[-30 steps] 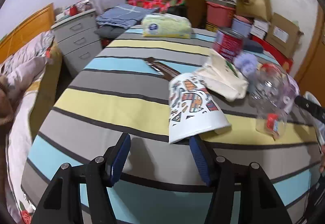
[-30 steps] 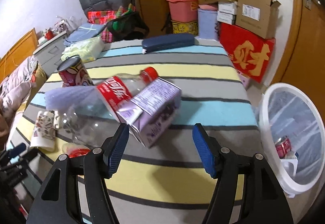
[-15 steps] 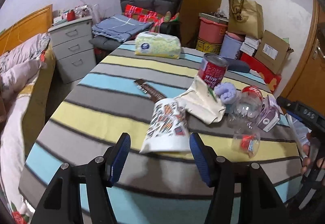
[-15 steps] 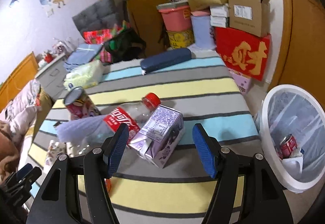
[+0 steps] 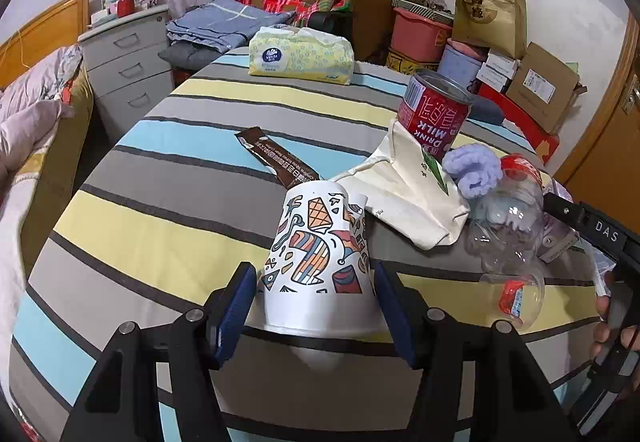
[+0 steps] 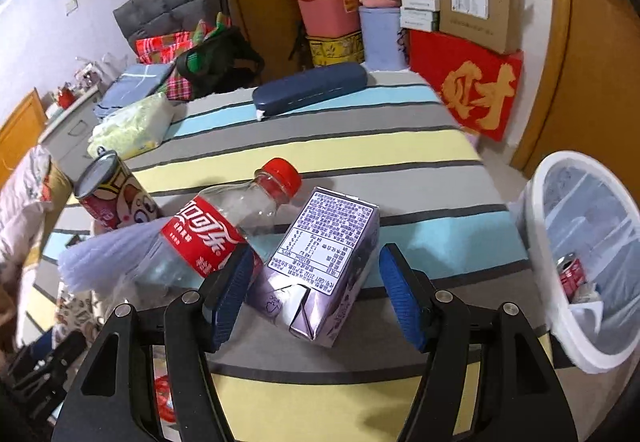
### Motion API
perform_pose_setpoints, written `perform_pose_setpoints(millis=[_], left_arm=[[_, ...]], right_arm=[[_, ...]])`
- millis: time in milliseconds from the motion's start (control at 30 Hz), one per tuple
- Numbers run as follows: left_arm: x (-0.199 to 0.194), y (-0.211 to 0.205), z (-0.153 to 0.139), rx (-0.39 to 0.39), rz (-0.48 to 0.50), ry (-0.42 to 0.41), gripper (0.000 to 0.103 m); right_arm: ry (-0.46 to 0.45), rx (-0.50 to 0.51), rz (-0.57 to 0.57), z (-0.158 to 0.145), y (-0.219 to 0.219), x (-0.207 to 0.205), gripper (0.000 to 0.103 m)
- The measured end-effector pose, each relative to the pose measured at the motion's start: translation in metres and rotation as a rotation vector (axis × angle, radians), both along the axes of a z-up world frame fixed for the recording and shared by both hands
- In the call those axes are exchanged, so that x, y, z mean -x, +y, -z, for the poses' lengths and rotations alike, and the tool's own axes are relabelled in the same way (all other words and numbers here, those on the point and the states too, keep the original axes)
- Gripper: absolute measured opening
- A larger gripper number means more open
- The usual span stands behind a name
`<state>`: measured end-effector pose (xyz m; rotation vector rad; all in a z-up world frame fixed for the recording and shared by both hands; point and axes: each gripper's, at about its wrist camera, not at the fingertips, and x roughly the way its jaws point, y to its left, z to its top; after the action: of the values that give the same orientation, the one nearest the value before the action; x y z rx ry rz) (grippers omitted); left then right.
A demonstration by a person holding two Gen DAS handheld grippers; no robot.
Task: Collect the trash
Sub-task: 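Grasp the patterned paper cup with the left tool while the right tool grasps the purple juice box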
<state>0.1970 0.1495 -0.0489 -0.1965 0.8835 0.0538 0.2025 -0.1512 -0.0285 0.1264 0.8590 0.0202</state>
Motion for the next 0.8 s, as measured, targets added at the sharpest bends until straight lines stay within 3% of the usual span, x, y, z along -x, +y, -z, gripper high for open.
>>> perform_pose_setpoints(millis=[133,433,600,800], left_arm=[[-0.003,0.001,0.001,-0.005,-0.009,0.006,0.062],[-0.011,0.0,0.006,-0.01,-0.009,0.029,0.064],[-0.011,0.002,0.005,-0.001,-0.02,0.027,0.058],[-0.007,0.001,0.004,0.011,-0.024,0.018,0.048]], right_arm=[[-0.011,0.086,0.04,-0.005,-0.001,0.004,0.067],[0.04,0.013,0.033,0.009,-0.007,-0.006,0.066],[0.029,0.005,0.016,0.009,-0.009,-0.002,0.042],[0.008,-0.015,-0.017,0.01,-0.011,0.005,0.04]])
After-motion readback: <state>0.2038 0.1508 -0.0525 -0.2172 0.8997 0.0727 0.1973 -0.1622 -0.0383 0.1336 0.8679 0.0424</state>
